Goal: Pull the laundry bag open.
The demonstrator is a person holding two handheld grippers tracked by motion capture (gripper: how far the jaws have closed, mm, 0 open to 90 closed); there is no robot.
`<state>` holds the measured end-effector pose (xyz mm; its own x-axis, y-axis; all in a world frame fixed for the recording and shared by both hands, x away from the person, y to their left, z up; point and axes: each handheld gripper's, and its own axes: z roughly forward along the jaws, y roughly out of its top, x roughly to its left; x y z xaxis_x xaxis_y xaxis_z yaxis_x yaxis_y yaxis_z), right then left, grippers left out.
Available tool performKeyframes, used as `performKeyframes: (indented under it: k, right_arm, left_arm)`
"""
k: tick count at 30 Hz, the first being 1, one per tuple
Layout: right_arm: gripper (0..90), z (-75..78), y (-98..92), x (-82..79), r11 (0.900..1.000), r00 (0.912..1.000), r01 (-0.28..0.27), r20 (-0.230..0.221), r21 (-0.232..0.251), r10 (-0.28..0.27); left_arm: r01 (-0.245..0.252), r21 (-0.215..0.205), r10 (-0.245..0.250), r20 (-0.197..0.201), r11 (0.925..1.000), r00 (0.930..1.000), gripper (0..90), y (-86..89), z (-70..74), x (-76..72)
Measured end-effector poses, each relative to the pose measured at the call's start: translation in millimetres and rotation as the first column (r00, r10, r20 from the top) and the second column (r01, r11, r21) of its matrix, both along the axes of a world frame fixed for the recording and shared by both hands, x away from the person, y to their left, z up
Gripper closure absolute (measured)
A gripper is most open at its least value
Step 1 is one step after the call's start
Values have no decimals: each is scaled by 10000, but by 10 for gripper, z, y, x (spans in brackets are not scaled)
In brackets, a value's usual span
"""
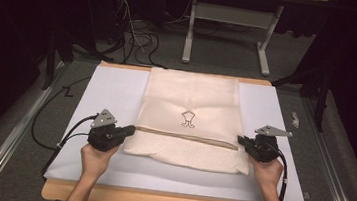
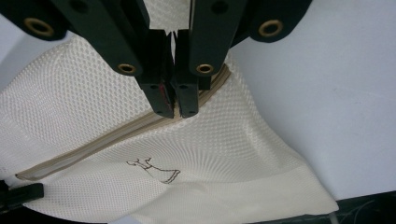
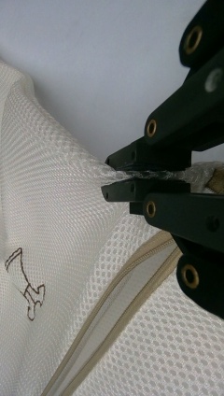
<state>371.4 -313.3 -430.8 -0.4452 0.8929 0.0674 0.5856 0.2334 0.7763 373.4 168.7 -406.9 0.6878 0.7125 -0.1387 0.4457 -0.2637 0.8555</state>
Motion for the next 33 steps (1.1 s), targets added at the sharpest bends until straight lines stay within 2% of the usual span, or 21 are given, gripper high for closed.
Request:
performKeyframes:
  k: [17,33]
  right_arm:
    - [873,31,-6,-5,10000,10000,30,54,-69,-29]
    - [877,47,-45,11,9998,9999,152,5,-98,-152]
  left_arm:
    - [-93,-117,93,-42,9999,9999,872,59,1,4]
    - [-271,21,271,-23,9996,9996,871,124,13,3]
